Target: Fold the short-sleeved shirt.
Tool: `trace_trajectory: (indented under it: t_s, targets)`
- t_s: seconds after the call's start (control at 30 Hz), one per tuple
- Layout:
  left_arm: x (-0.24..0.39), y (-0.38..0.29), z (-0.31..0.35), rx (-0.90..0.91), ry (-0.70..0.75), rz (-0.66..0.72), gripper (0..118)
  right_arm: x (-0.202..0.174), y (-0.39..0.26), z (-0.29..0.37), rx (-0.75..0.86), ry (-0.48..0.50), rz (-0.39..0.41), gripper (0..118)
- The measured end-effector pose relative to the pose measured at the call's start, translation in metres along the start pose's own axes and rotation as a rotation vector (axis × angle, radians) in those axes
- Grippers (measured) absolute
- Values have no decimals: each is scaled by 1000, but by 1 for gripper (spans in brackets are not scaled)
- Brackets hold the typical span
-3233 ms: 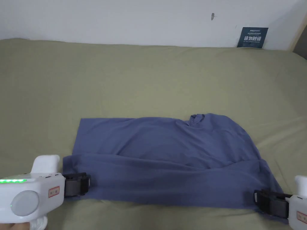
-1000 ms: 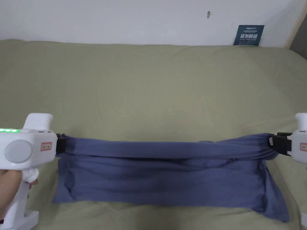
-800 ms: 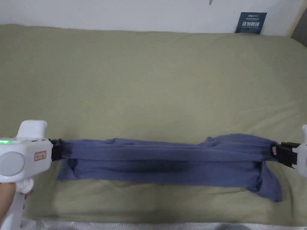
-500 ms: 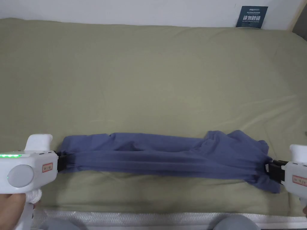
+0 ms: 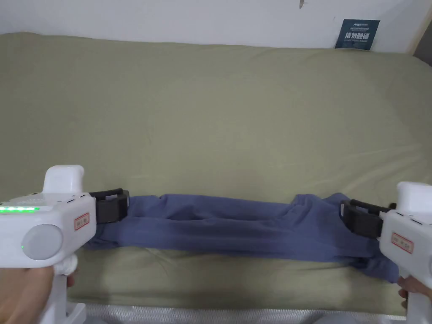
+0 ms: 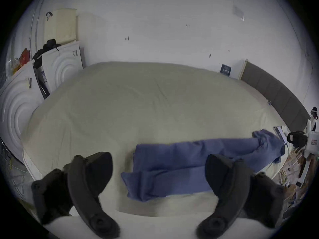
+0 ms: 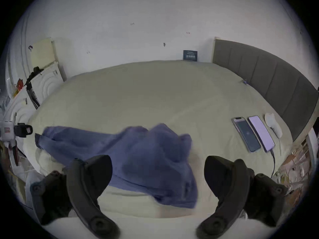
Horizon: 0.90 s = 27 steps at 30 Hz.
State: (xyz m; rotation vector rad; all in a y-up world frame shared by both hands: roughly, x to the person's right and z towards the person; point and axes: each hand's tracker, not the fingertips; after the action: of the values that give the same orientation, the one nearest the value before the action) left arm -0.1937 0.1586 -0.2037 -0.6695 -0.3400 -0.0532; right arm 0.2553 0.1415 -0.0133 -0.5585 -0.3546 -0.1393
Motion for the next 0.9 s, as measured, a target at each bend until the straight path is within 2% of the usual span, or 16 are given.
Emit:
trace_trajectory:
  t_s: [0.03, 0.07, 0.1, 0.13, 0.23, 0.3, 0.57, 0.77, 0.9]
  targets:
    - [8, 2, 4, 34, 11, -6, 83, -17, 7, 2, 37, -15, 22, 50]
    - [16, 4, 7, 58, 12, -22, 44, -29, 7, 3, 84, -25, 32, 9]
    - [23, 5, 7, 82, 11, -37, 0, -40, 6, 1, 114, -37, 29, 0]
    - [28, 0, 11, 138, 51, -28, 0, -49, 5, 4, 182, -67, 32, 0]
    - [41, 0, 24, 223, 32, -43, 0, -76, 3, 9, 259, -58, 64, 0]
    - [43, -2, 22, 238, 22, -48, 0, -91, 6, 12, 262, -62, 92, 0]
    - [17, 5, 11, 233, -7, -30, 0, -114, 11, 9, 288, -50, 85, 0]
    - [-63, 24, -24, -179, -331, 289, 0, -127, 14, 8, 293, -35, 87, 0]
    - [-120, 28, -63, -400, -527, 448, 0, -135, 12, 4, 287, -25, 105, 0]
